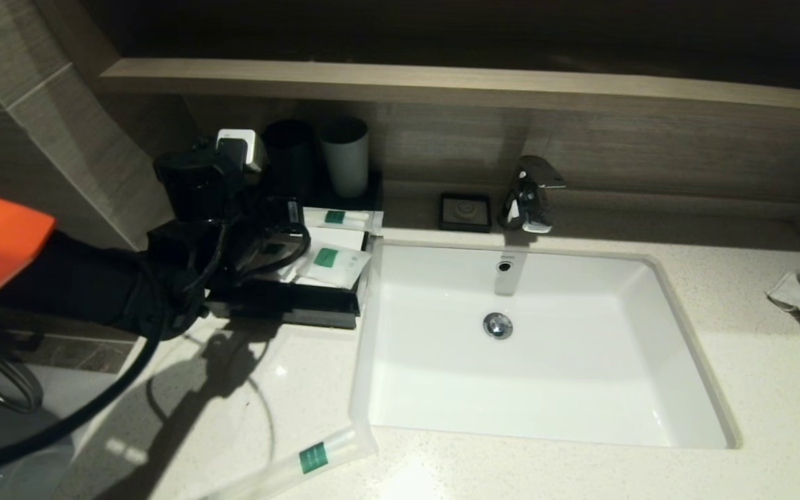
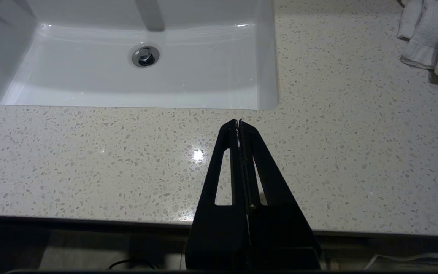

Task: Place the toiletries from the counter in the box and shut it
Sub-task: Place the cup on the storage box

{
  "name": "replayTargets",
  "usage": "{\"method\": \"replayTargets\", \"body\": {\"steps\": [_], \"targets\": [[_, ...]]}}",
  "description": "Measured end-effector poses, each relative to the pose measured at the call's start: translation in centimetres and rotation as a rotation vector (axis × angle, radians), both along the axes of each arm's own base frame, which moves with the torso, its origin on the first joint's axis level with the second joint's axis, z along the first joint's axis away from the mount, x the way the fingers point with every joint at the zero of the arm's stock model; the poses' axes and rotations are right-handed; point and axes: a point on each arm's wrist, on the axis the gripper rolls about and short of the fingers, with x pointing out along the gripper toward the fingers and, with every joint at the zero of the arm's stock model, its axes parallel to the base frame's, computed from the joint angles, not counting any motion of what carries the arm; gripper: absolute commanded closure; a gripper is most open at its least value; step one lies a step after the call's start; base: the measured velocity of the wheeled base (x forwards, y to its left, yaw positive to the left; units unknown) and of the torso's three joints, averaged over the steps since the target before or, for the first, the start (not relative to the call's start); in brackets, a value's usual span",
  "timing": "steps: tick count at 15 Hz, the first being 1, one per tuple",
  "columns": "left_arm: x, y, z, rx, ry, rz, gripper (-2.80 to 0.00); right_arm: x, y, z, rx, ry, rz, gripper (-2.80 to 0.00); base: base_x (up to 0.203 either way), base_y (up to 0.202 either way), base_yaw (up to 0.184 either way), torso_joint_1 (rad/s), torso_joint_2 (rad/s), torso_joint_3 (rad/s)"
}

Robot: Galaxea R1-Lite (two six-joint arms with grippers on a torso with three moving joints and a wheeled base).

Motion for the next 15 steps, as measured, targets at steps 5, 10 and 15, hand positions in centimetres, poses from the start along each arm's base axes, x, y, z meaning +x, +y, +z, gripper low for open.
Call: {"method": "replayTargets", "body": {"steps": [5, 10, 15], "targets": [[0.8, 0.1, -0.3, -0.001, 0.009, 0.012, 0.00, 0.0, 0.0, 0.0, 0.000, 0.000, 0.000, 0.00, 0.000, 0.000, 0.000, 0.000, 0.00, 0.000], [1.0, 0.1, -0.6, 0.002, 0.020, 0.013, 0.00, 0.0, 0.0, 0.0, 0.000, 0.000, 0.000, 0.00, 0.000, 0.000, 0.000, 0.000, 0.00, 0.000], [1.6, 0.0, -1.0, 0.003, 0.022, 0.016, 0.00, 0.0, 0.0, 0.0, 0.000, 0.000, 0.000, 0.00, 0.000, 0.000, 0.000, 0.000, 0.00, 0.000]]}}
